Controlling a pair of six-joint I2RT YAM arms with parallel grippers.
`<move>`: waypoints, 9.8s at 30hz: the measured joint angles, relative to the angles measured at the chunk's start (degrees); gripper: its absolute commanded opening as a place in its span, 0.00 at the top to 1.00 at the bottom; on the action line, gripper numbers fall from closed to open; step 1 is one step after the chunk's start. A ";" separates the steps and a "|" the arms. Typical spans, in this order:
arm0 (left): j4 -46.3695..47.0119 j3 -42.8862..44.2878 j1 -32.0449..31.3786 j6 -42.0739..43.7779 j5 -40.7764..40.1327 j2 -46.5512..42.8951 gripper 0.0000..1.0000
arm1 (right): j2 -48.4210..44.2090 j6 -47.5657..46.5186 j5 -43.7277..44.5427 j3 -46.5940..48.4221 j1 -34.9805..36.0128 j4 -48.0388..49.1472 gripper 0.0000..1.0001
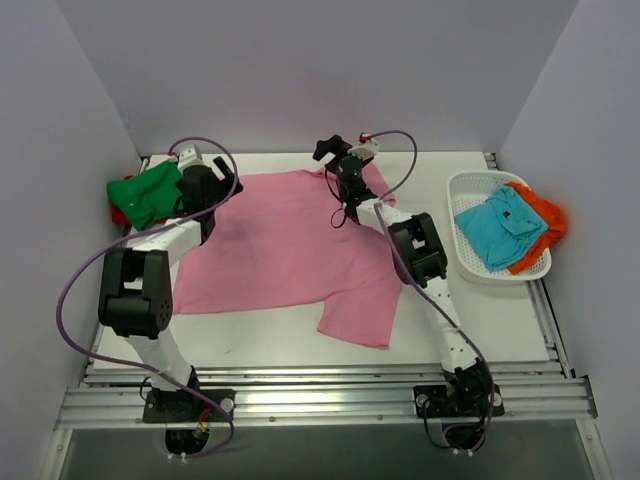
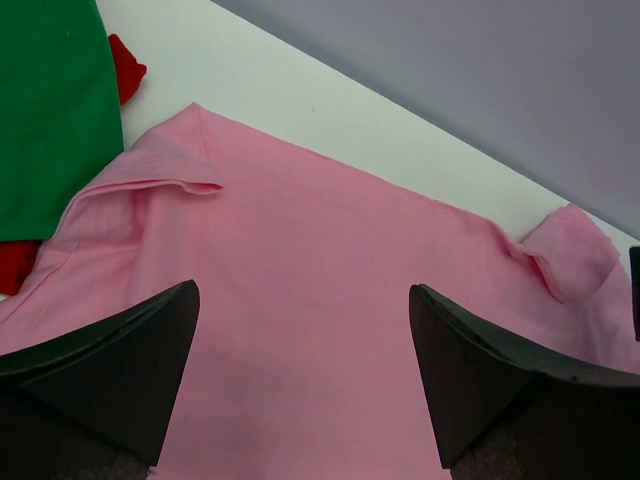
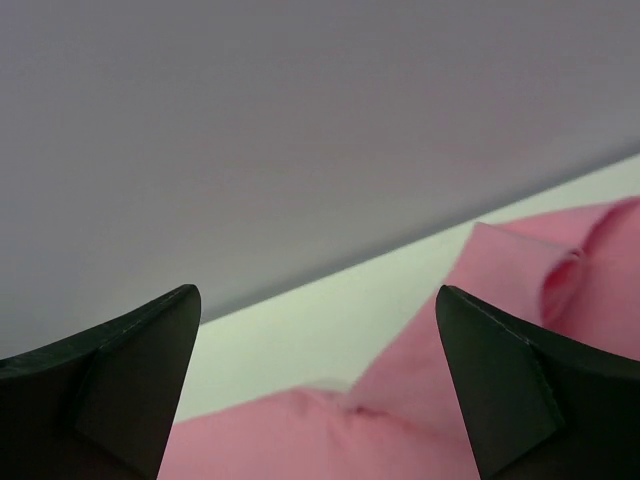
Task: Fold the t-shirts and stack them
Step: Flatten the tshirt out
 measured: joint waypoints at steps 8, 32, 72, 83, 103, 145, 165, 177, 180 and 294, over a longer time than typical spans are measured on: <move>-0.63 -3.41 -1.66 -2.08 -2.25 -5.07 0.03 | -29.59 -0.02 8.35 -33.90 0.59 -4.44 0.00; -21.51 -30.51 -19.71 -22.40 -22.34 -37.55 0.01 | -80.52 48.94 35.50 -80.50 43.58 -69.16 0.04; -26.16 -36.65 -26.84 -24.50 -27.36 -40.76 0.01 | -99.01 46.36 17.75 -104.35 31.65 -55.56 0.16; -26.16 -36.65 -26.84 -24.72 -27.93 -40.15 0.01 | -84.32 39.30 12.92 -103.06 27.45 -36.46 0.79; -35.10 -37.38 -26.91 -32.79 -30.36 -36.68 0.13 | -99.27 37.62 16.00 -102.64 27.17 -54.40 1.00; -41.75 -38.07 -29.94 -37.05 -14.34 -37.18 0.20 | -99.93 24.61 15.10 -101.85 15.47 -50.42 1.00; -32.41 -38.34 -30.82 -40.19 -17.97 -30.73 0.96 | -99.93 24.41 14.93 -101.85 15.41 -50.42 1.00; -43.78 -34.45 -37.68 -38.25 -21.81 -35.82 0.98 | -108.13 24.52 18.86 -98.03 20.35 -59.21 1.00; -50.51 -27.67 -43.89 -37.53 -26.47 -41.03 0.98 | -113.48 24.65 22.93 -91.60 25.59 -64.89 1.00; -6.93 12.15 -3.76 -13.55 1.60 14.16 0.00 | -33.40 1.07 2.21 -39.34 -6.64 -23.58 0.05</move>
